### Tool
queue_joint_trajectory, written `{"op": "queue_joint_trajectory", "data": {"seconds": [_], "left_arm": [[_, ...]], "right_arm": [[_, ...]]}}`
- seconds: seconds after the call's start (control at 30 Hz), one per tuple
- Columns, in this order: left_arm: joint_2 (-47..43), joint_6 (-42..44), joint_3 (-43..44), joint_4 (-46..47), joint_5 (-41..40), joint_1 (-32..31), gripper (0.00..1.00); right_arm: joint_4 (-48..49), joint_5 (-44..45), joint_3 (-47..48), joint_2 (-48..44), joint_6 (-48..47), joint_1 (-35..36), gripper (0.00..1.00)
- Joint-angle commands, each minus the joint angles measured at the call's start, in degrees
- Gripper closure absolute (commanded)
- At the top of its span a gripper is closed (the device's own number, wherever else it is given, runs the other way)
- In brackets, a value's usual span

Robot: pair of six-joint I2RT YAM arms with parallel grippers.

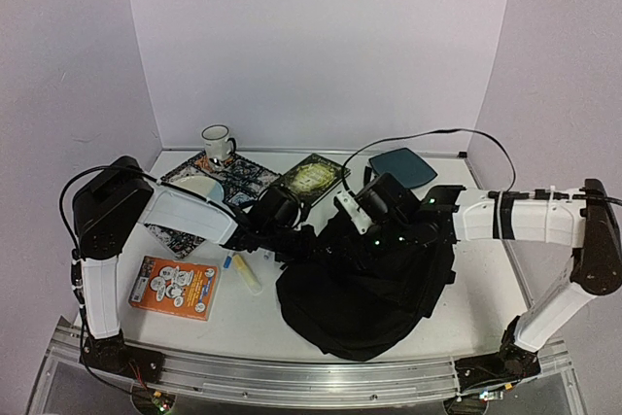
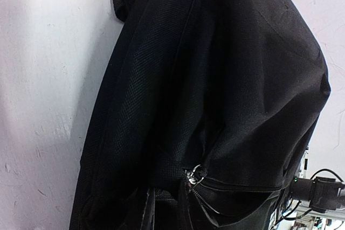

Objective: Pack the student bag
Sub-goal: Pick up the lower front pocket of the student bag.

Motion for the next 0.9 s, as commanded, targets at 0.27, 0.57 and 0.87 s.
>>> {"op": "queue_joint_trajectory", "data": {"seconds": [0.27, 0.57, 0.87], "left_arm": [[-0.4, 2.7, -1.4, 0.1, -2.6, -0.2, 0.87], [0.3, 3.0, -0.5, 0.1, -1.9, -0.2, 0.88], [0.4, 3.3, -0.2, 0.1, -1.8, -0.2, 0.88]], "right_arm": [[-17.3, 18.3, 3.1, 4.5, -3.6, 0.1, 0.41], [-20.1, 18.2, 4.1, 6.7, -5.0, 1.0, 0.37], [-21.6, 18.1, 6.1, 10.0, -5.8, 2.8, 0.32]]}}
